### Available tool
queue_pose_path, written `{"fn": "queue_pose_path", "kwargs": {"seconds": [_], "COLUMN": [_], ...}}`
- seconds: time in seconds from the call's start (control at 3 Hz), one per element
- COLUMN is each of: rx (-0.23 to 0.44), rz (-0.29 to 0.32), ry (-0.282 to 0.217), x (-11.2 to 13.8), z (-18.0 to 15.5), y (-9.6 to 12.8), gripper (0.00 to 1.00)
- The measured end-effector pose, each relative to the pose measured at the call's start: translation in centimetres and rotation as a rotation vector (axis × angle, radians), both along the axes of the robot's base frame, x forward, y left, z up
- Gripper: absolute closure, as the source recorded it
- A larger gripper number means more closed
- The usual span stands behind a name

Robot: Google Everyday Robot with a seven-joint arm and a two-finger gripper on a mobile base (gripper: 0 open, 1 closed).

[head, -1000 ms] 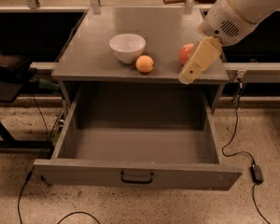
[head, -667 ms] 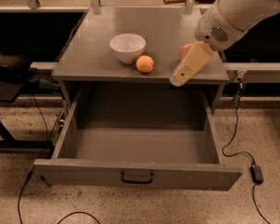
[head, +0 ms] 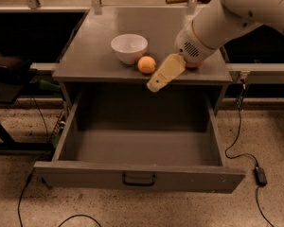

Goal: Place orange into top drawer

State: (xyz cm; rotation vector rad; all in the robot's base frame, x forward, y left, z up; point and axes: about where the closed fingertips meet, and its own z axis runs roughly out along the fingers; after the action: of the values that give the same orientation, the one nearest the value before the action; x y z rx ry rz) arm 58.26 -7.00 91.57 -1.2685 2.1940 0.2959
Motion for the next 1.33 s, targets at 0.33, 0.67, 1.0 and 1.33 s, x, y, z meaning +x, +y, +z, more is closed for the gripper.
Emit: {"fn": "queue_pose_path", "kwargs": {"seconds": [0.33,0.67,1.0,1.33], "rx": [0.028,0.048,0.048,0.037], "rz": [-0.054,-0.095,-0.134,-0.177], "ry": [0.002,0.006,-0.004,-0.023], "x": [1.4,3.0,4.7,6.4], "z": [-1.5,-2.9,-3.9,-4.5], "y": [1.3,2.5,2.9,2.4], "gripper": [0.00,0.00,0.00,0.00]}}
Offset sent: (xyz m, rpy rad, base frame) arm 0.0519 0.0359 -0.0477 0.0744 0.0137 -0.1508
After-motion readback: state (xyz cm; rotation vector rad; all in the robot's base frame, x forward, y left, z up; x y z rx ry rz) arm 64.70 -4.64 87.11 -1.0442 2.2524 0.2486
